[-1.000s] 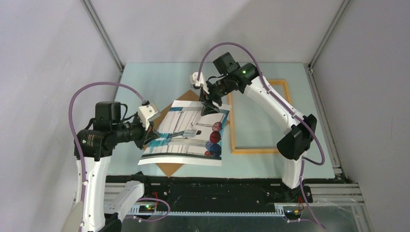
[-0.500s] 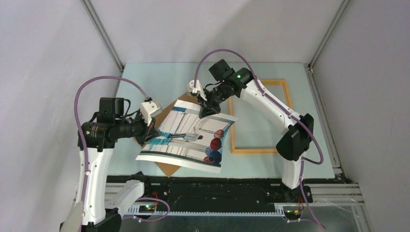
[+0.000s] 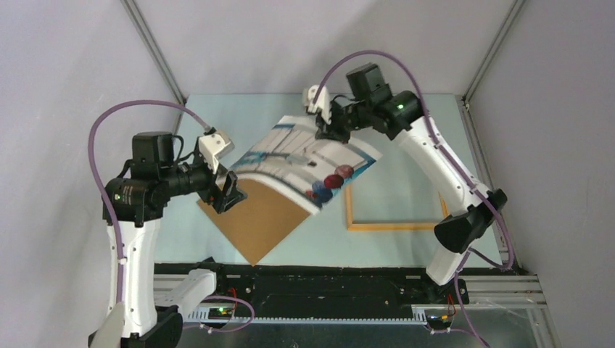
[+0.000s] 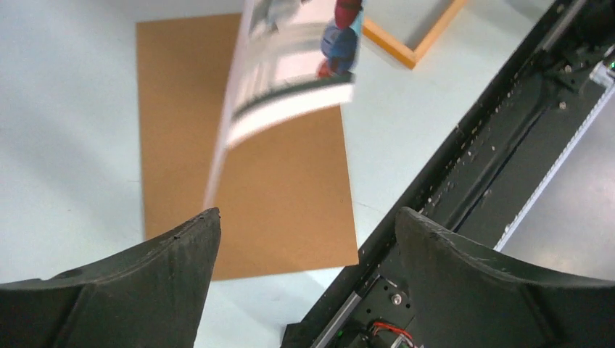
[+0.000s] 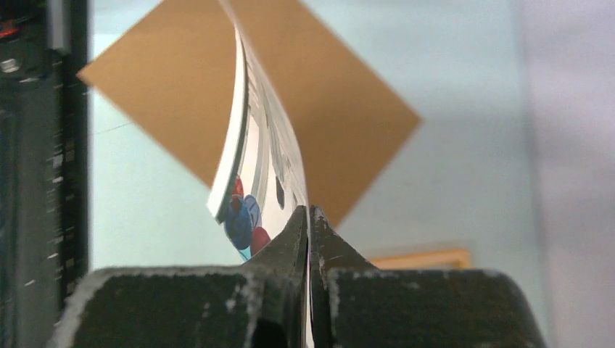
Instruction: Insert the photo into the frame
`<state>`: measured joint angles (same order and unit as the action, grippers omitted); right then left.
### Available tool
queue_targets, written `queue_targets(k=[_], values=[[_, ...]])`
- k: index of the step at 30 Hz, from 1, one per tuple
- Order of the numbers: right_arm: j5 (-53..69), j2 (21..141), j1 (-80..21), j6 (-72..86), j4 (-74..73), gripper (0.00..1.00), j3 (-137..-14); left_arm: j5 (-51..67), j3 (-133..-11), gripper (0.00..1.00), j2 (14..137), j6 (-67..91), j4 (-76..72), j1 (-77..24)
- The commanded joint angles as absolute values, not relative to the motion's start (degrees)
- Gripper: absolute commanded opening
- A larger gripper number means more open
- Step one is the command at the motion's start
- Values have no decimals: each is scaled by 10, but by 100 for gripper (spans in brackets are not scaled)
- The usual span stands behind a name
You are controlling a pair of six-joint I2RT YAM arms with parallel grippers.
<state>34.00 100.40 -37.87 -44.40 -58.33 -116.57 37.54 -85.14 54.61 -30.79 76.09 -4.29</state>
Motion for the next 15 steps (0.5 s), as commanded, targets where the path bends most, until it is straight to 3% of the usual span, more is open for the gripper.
queue_targets(k=[1,10,15], values=[[270,967,-344,-423,-505,0,-1219,395,-909,96,561,-262,733,-14],[152,933,-337,-417,-436,0,-1229,497,-970,99,633,-195,713,108],[83,890,-368,-439,-385,0,-1104,490,-958,99,667,-179,686,137]])
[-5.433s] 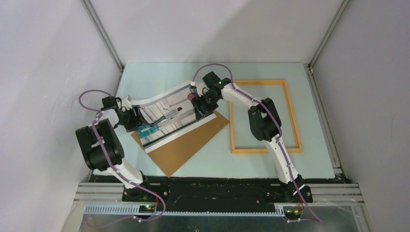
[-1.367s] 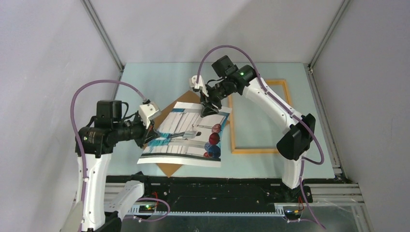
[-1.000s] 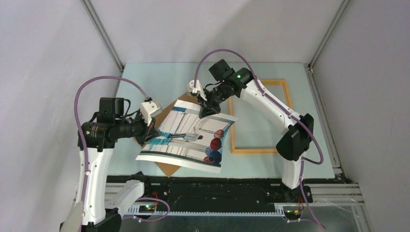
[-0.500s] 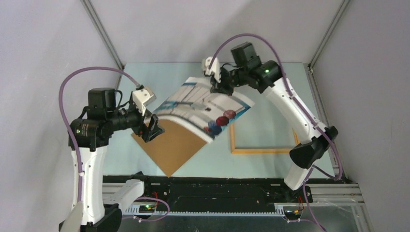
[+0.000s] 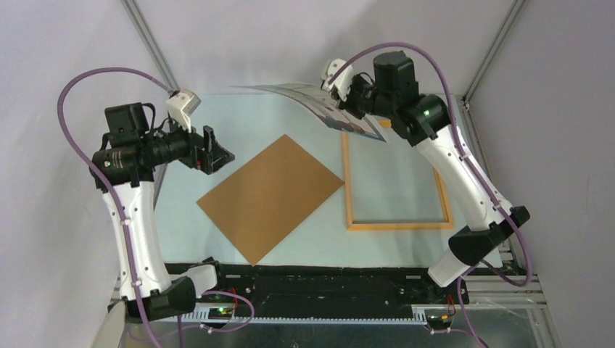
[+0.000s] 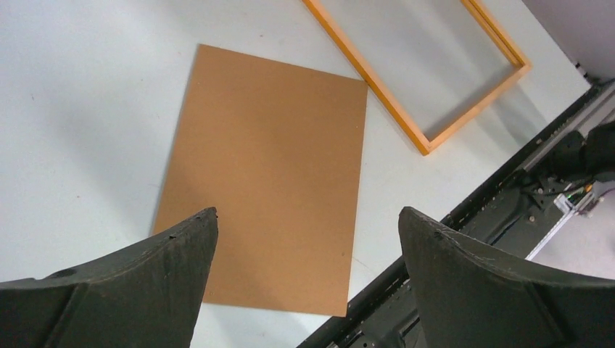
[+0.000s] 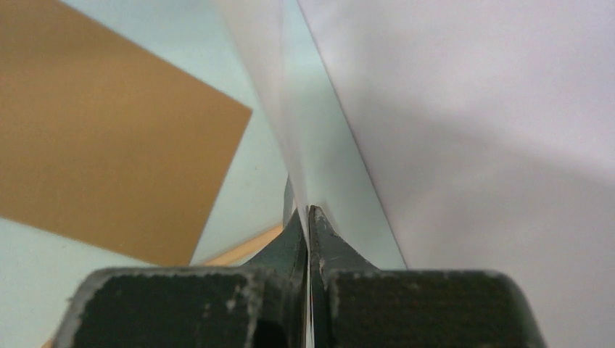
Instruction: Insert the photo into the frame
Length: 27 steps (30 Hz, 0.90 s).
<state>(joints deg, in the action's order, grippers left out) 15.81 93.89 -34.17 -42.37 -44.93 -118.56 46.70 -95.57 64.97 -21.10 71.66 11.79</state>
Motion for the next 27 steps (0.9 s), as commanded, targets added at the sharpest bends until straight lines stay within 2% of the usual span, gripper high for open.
queue_targets(k=[1,6,10,16,21,27], values=[[73,883,-374,-447,-363,0,-1079,489,-958,99,673,-167,681,139],[-33,823,-424,-467,-256,0,-861,478,-974,100,719,-128,653,154],[-95,785,-472,-481,-166,0,-732,447,-990,100,743,-104,633,158],[-111,743,-542,-462,-145,0,-629,426,-1005,100,783,-92,629,159],[-111,722,-577,-449,-119,0,-552,445,-954,100,809,-93,629,151],[-158,714,-613,-514,12,0,-445,462,-881,100,845,-101,630,112]])
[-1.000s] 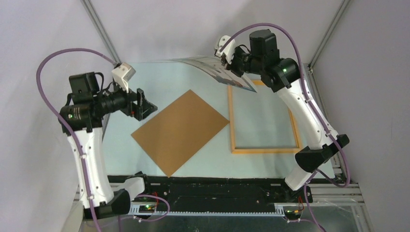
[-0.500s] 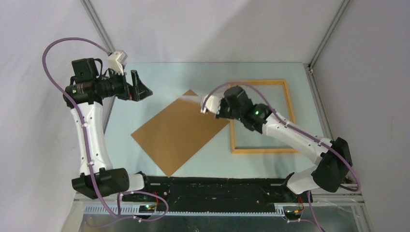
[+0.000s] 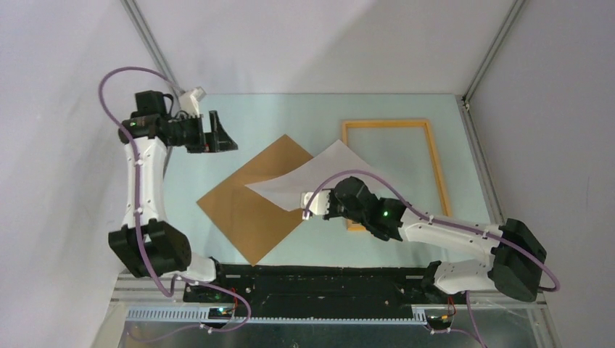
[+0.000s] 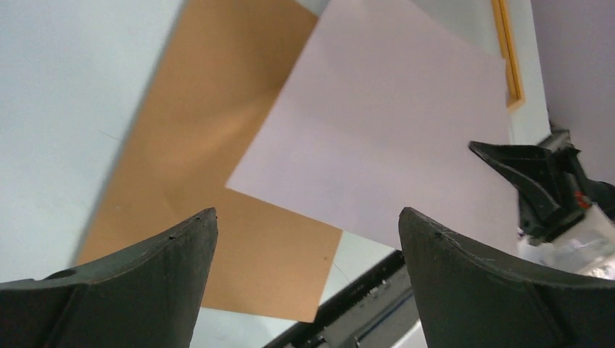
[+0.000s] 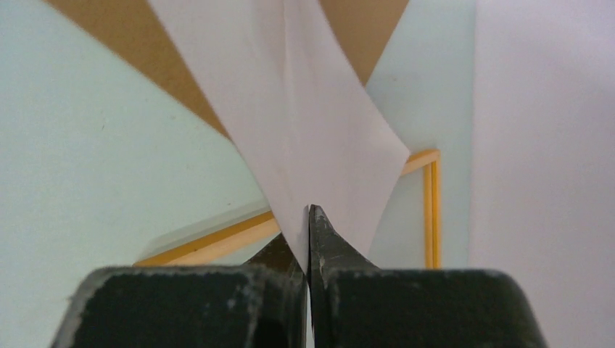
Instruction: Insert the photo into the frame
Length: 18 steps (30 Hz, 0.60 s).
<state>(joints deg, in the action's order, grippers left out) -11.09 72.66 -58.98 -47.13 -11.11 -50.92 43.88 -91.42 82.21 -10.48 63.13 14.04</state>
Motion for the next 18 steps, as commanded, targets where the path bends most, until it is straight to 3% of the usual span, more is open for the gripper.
queue_targets(k=[1,9,18], values=[[-165,711,-617,-520,30,0,-433,463,-867,100,856,-101,629,101],[-230,694,-635,-658,350,0,-222,479,-820,100,954,-79,630,78],[-239,679,-667,-718,562,0,-137,446,-810,100,1029,-62,605,52]])
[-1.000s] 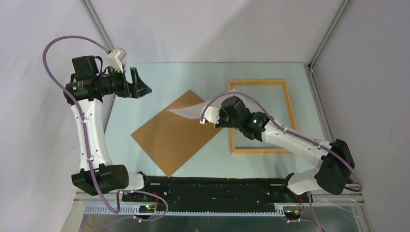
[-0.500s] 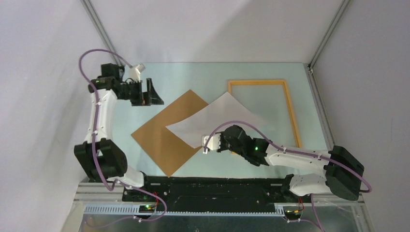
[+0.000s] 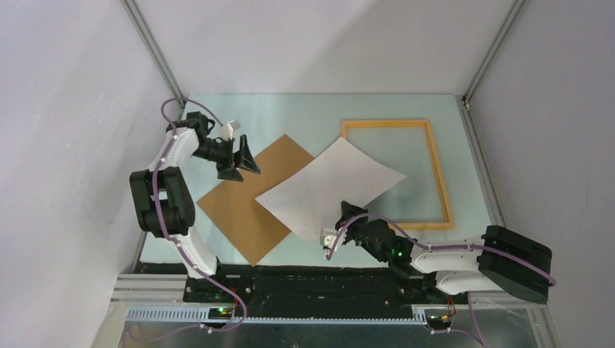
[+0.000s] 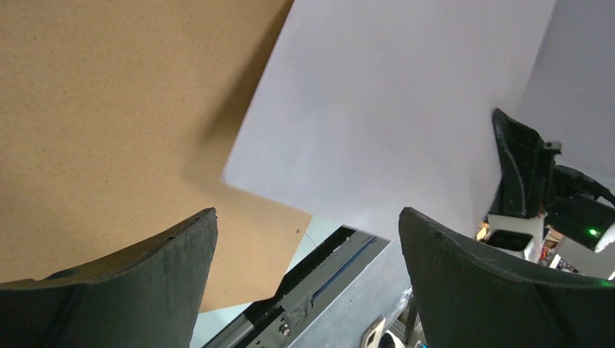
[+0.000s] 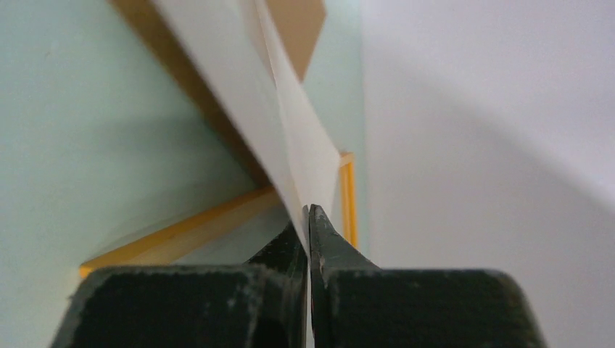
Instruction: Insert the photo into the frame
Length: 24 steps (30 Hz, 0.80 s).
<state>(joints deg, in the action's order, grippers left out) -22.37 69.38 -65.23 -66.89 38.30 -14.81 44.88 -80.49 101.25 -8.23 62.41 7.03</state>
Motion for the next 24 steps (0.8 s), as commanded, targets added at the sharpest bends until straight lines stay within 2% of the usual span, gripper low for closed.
queue_targets(k=[1,9,24], values=[[-240,679,-669,-727,583,0,-136,441,-812,100,1034,-56,603,50],[-251,690,-701,-757,653,0,-136,440,-832,100,1091,-38,599,24],[-271,695,-711,-764,656,0,-151,498,-820,100,1161,-37,597,-20]])
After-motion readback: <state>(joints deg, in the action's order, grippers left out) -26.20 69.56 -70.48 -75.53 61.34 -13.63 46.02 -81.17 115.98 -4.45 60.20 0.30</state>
